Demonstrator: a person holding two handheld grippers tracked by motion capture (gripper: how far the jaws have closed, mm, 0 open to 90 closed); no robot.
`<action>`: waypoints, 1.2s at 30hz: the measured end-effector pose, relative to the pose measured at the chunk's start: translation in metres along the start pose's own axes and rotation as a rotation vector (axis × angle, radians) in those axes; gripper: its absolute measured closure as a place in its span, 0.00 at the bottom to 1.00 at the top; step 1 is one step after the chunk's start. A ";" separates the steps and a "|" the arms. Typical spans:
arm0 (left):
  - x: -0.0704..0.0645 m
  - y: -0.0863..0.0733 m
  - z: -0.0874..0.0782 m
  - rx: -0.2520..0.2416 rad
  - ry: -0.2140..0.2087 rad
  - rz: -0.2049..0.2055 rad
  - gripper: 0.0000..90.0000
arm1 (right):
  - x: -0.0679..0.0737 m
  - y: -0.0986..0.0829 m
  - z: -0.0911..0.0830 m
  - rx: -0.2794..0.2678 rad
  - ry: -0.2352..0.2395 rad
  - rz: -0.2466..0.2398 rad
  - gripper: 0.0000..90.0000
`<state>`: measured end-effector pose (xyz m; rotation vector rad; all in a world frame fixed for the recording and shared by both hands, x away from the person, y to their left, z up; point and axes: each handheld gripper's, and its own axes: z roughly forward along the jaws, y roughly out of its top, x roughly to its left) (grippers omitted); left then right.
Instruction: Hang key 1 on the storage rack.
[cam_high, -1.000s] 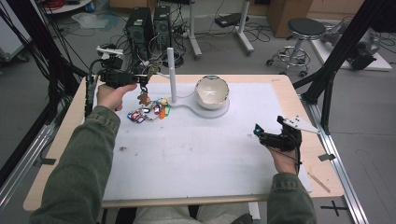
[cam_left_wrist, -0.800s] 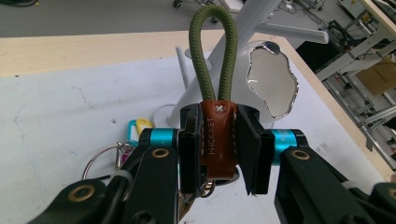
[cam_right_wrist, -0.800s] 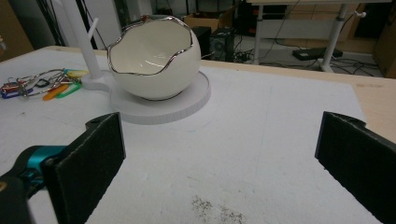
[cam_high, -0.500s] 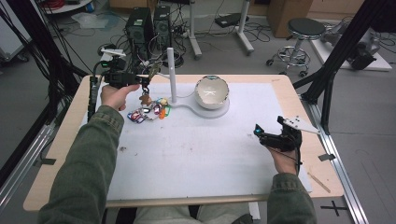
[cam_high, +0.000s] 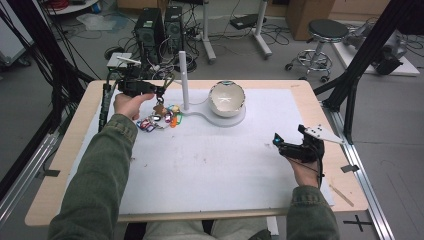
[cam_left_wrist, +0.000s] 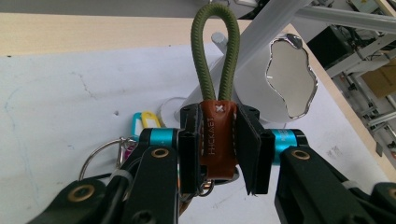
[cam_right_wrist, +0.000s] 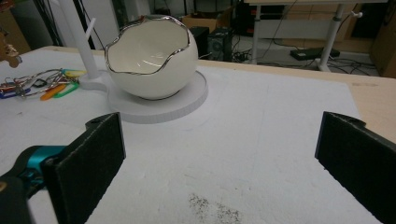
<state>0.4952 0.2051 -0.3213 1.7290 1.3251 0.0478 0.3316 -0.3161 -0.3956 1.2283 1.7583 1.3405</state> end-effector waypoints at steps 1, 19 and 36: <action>0.000 0.000 0.002 0.003 -0.004 -0.001 0.79 | 0.000 0.000 0.000 -0.001 -0.001 -0.001 0.01; -0.010 -0.008 0.034 0.045 0.034 0.023 0.78 | -0.001 -0.001 0.001 0.006 0.003 -0.008 0.01; -0.016 -0.007 0.018 0.022 0.049 0.098 0.49 | -0.001 -0.001 0.001 0.011 0.003 -0.008 0.01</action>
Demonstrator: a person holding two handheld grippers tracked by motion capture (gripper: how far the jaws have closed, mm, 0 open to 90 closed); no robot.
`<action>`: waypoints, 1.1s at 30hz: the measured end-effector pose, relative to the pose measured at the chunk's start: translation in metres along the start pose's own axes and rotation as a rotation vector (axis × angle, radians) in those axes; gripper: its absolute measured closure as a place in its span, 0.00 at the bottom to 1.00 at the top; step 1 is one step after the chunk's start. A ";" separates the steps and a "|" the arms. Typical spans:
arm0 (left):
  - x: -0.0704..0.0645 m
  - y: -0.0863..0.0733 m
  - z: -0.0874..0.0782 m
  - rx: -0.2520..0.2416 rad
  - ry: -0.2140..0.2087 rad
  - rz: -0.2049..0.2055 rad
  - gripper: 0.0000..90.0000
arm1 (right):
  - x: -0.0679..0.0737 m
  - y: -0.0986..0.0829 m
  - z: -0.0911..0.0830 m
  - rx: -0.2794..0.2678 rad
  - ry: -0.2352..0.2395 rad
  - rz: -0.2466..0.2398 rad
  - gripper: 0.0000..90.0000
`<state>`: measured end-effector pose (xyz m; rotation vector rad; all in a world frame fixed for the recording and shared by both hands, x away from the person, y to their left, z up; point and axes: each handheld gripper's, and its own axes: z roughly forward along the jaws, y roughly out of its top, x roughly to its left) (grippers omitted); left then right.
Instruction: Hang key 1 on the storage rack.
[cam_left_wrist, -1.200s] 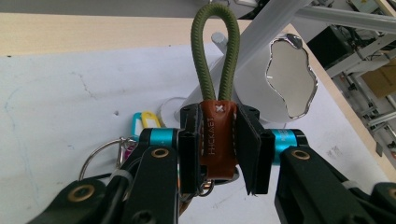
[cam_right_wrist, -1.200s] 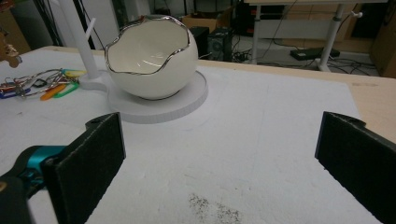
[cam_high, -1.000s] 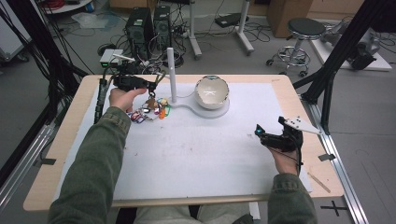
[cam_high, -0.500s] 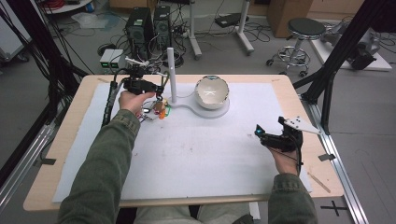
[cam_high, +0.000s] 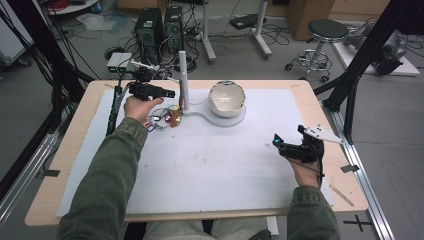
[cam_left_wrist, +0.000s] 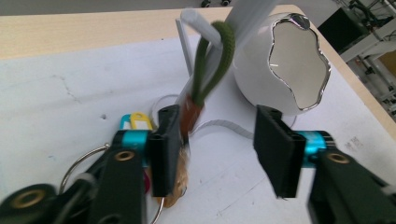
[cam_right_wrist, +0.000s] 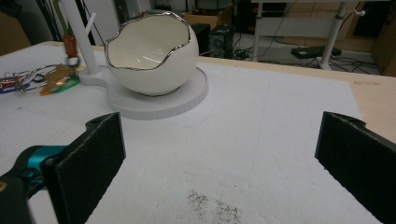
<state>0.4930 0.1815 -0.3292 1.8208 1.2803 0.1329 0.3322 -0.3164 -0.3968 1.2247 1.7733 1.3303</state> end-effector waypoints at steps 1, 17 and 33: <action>0.000 0.000 -0.001 -0.002 0.006 0.009 0.46 | 0.000 0.000 0.000 0.000 0.000 0.001 0.01; -0.012 -0.001 -0.022 -0.019 0.061 0.087 0.02 | 0.001 0.000 0.000 0.000 -0.002 -0.003 0.01; -0.005 -0.018 -0.023 0.031 0.067 0.155 0.02 | 0.001 0.000 0.000 0.002 -0.001 -0.004 0.01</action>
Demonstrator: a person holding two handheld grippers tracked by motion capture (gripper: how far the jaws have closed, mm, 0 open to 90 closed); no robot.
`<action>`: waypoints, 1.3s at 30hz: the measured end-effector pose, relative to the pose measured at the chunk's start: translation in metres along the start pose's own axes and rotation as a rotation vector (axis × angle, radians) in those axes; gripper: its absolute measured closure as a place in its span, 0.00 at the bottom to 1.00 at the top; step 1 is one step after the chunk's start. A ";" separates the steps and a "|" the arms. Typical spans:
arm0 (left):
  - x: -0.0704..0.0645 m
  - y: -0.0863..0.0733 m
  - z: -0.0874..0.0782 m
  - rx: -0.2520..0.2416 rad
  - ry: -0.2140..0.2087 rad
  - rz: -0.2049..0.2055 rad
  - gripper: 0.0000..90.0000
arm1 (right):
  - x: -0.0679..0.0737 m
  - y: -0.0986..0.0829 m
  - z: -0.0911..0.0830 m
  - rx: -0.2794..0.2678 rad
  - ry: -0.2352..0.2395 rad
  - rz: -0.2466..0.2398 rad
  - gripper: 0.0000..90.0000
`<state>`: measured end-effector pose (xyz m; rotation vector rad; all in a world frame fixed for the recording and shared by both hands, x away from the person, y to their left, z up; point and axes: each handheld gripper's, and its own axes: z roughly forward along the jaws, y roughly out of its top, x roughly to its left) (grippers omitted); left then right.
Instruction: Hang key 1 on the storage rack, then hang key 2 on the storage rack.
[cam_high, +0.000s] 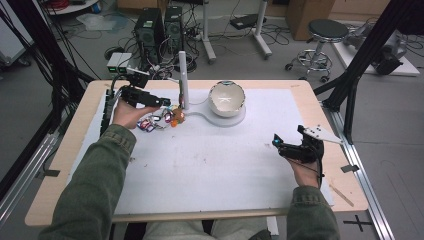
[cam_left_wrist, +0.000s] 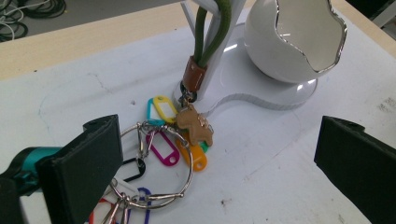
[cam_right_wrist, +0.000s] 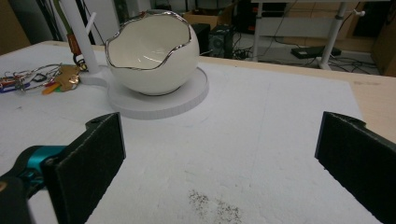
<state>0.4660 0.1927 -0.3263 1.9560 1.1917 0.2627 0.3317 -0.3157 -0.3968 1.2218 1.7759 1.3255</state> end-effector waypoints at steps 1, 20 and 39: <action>0.001 -0.002 0.000 0.005 0.002 0.002 0.02 | 0.000 0.000 0.000 -0.001 0.001 -0.001 0.01; 0.005 -0.021 0.024 0.154 0.000 0.071 0.02 | 0.000 0.000 0.000 0.001 0.003 -0.001 0.01; 0.009 -0.034 0.054 0.283 -0.029 0.107 0.11 | -0.001 0.000 0.000 0.000 0.000 -0.001 0.01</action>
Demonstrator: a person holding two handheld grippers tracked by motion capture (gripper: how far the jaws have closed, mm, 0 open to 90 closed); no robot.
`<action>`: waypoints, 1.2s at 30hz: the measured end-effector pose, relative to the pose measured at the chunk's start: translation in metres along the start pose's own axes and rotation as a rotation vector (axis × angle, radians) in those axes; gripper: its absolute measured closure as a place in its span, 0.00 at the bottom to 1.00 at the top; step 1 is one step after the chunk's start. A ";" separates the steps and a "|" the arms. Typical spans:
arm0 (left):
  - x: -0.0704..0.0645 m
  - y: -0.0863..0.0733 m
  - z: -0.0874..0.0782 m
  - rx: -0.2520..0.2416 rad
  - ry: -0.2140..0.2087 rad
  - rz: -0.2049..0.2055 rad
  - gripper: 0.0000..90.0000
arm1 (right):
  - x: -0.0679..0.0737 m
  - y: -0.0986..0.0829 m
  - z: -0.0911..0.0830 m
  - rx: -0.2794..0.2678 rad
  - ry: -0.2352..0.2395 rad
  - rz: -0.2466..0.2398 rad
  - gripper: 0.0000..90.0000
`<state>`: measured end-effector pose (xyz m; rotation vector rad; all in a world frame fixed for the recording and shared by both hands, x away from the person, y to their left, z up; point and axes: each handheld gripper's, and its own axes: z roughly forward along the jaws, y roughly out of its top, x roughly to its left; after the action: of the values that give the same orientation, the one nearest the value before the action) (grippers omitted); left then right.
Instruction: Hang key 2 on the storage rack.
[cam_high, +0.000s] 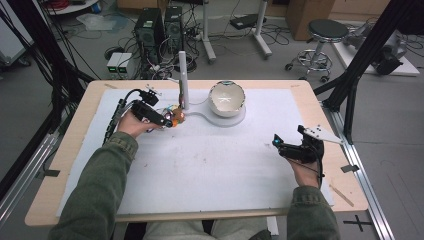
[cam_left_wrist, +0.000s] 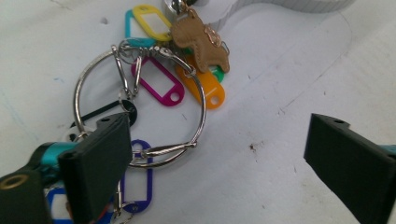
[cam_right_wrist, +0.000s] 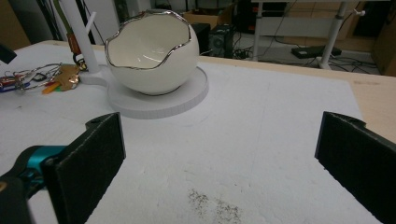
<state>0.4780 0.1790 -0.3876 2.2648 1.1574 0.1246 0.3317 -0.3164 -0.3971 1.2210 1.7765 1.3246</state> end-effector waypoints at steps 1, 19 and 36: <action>0.000 0.000 0.002 0.006 -0.001 0.005 0.12 | 0.000 0.000 0.000 0.000 0.001 0.000 0.01; -0.002 -0.001 0.020 0.054 -0.001 0.081 0.47 | 0.000 0.000 0.002 0.010 0.003 -0.007 0.01; 0.005 -0.002 0.034 0.082 0.050 0.059 0.75 | -0.001 0.000 0.003 0.012 0.004 -0.011 0.01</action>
<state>0.4909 0.1679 -0.4175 2.3808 1.1408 0.1601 0.3344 -0.3159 -0.3984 1.2141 1.7938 1.3133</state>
